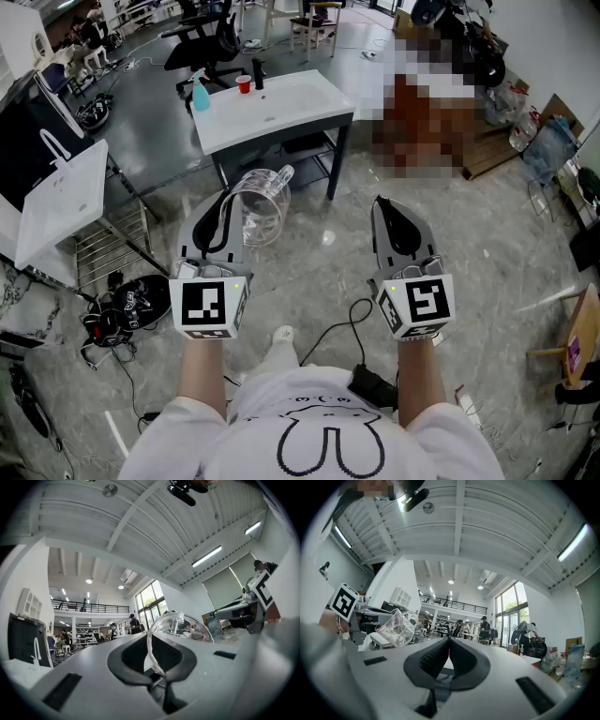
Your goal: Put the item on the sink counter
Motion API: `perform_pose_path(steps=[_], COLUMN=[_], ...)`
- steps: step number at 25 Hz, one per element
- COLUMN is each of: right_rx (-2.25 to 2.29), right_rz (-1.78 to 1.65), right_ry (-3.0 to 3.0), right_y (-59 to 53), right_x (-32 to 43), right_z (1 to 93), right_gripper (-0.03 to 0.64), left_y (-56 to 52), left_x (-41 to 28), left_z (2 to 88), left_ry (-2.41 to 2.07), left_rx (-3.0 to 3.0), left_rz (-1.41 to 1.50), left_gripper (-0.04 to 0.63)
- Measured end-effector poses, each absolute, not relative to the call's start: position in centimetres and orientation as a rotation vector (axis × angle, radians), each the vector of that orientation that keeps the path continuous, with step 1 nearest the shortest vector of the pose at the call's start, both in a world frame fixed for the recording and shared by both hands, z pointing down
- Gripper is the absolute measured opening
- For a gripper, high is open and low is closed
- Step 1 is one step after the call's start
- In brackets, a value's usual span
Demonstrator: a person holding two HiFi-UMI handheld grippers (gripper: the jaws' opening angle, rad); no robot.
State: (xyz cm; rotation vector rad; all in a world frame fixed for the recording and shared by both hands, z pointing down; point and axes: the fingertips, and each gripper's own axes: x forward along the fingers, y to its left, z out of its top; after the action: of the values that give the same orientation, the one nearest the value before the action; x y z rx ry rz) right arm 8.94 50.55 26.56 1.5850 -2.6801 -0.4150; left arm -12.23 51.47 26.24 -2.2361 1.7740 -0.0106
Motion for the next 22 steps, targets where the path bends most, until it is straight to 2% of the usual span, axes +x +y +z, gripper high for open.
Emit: perform_pose_path(steps=[8, 22], right_rx=[1.566, 1.650], right_rz=[-0.415, -0.386], right_ry=[-2.659, -2.626], right_y=[47.0, 34.1], right_x=[7.5, 4.2], right_z=[27.2, 26.6], right_gripper=[0.029, 0.028], left_y=[47.3, 33.3], left_x=[-13.7, -16.7], left_z=[26.5, 26.5], left_ry=[1.764, 1.693], left_rx=[-2.244, -2.314], left_rz=[0.004, -0.022], left_gripper=[0.033, 0.034])
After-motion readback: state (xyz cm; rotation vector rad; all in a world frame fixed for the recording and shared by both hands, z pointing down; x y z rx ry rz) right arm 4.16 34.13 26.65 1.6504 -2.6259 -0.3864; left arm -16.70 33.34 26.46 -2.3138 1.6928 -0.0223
